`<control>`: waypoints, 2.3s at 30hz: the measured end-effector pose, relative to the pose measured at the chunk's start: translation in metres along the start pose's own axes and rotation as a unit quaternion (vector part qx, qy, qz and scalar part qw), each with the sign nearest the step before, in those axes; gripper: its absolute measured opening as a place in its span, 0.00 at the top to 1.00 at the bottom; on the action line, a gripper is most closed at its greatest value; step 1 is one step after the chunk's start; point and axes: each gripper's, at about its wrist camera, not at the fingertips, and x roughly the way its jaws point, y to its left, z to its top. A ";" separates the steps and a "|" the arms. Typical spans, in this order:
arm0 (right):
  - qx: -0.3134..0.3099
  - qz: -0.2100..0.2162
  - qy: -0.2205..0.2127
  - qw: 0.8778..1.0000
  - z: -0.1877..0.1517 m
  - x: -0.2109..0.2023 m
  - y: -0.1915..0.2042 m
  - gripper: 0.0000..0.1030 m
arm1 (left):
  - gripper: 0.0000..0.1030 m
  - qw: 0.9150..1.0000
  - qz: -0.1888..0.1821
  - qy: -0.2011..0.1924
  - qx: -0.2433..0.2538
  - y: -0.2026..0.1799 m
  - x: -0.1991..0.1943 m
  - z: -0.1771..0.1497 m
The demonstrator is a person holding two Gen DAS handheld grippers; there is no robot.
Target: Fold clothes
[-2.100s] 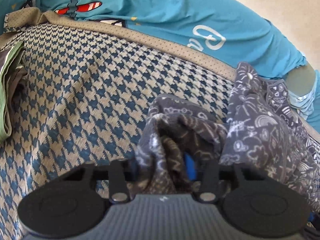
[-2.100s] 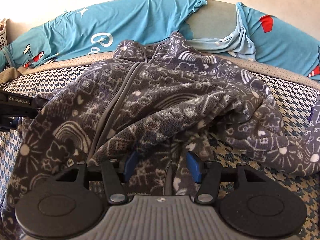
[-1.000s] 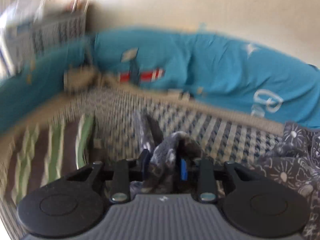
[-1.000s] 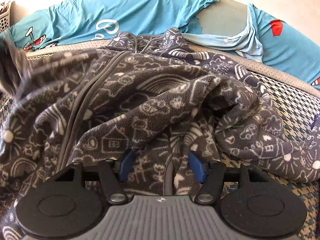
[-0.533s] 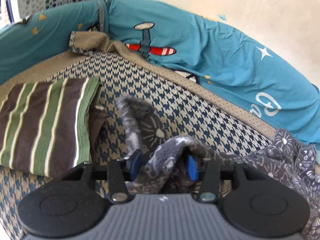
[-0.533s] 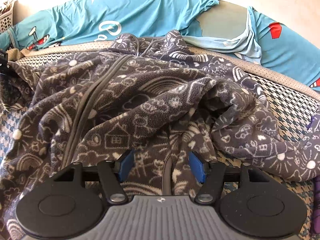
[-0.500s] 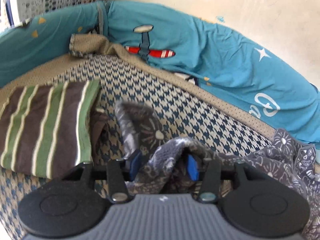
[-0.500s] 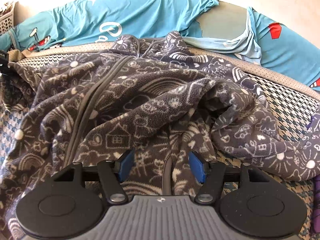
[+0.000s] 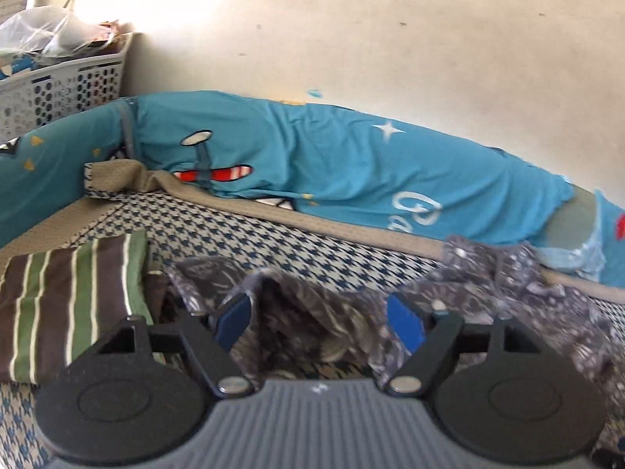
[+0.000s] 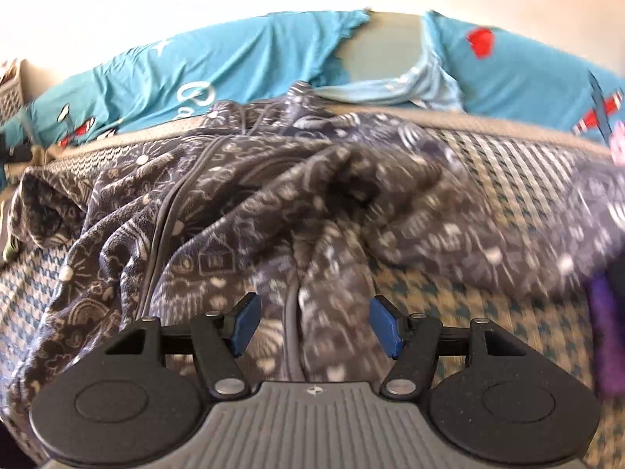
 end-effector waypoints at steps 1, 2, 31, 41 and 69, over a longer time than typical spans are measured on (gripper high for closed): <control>0.005 -0.002 -0.001 1.000 -0.004 -0.004 -0.002 0.41 | 0.24 1.000 -0.010 0.007 0.001 -0.002 -0.004 -0.007; 0.010 -0.005 -0.002 1.000 -0.007 -0.008 -0.004 0.41 | 0.24 1.000 -0.020 0.016 0.001 -0.004 -0.007 -0.014; 0.180 0.048 -0.044 0.982 -0.042 -0.031 -0.045 0.87 | 0.14 0.985 -0.134 0.106 -0.017 0.004 -0.081 -0.120; 0.240 0.028 -0.091 0.966 -0.039 -0.053 -0.071 0.88 | 0.11 0.975 -0.183 0.103 0.074 -0.019 -0.107 -0.142; 0.315 -0.006 -0.095 0.944 -0.048 -0.054 -0.098 0.88 | 0.02 0.992 -0.062 0.078 0.079 -0.016 -0.079 -0.153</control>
